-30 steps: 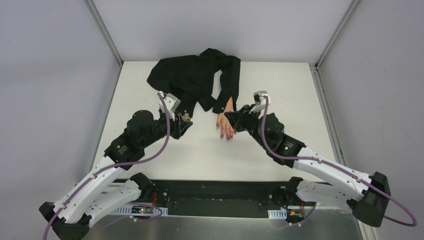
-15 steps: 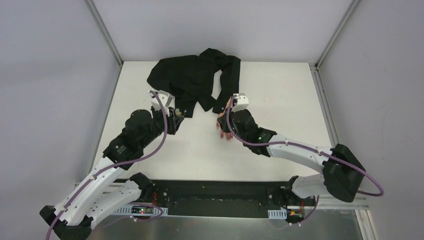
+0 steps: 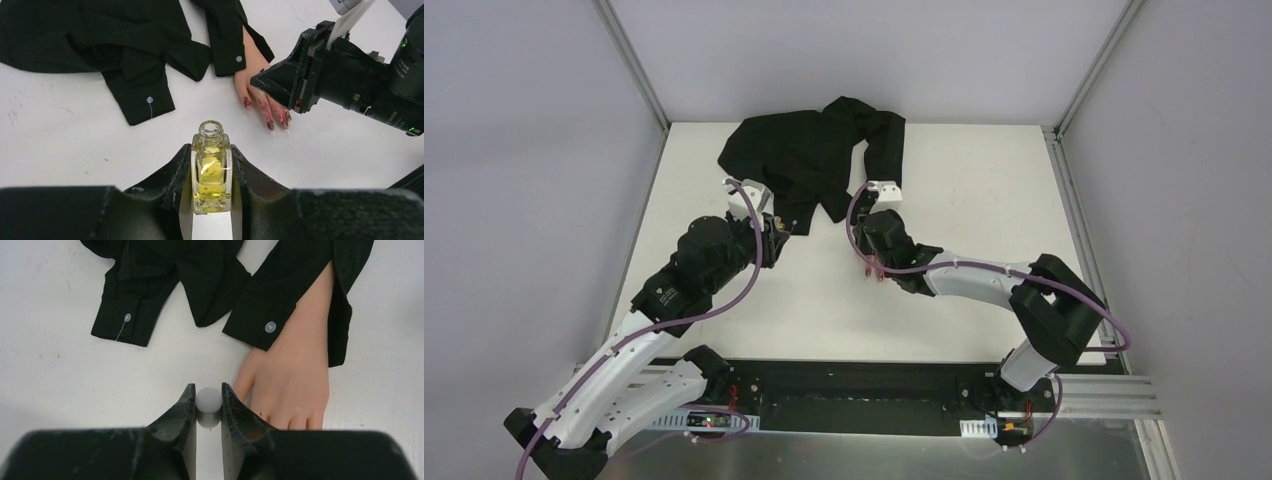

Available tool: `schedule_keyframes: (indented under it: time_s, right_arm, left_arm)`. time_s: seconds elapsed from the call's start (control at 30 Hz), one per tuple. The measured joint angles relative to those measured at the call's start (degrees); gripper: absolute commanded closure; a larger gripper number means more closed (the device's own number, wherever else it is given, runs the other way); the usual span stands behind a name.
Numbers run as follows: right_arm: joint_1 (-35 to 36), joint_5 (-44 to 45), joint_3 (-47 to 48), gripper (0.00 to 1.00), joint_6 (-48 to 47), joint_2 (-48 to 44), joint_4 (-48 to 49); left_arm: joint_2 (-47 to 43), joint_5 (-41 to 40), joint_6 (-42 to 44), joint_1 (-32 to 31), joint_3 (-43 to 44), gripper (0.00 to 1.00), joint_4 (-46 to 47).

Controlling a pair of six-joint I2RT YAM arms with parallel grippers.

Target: Paint the nails

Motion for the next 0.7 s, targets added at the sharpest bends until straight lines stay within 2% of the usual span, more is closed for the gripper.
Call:
schedule_keyframes:
  time_s: [0.37, 0.7]
  right_arm:
    - [-0.59, 0.13, 1.22, 1.0, 1.33, 7.06, 5.07]
    - [-0.59, 1.38, 1.22, 1.0, 1.38, 8.66, 7.17]
  left_arm:
    - [1.95, 1.31, -0.5, 0.0, 0.15, 1.0, -0.35]
    - [2.23, 2.23, -1.36, 0.0, 0.24, 1.0, -0.48]
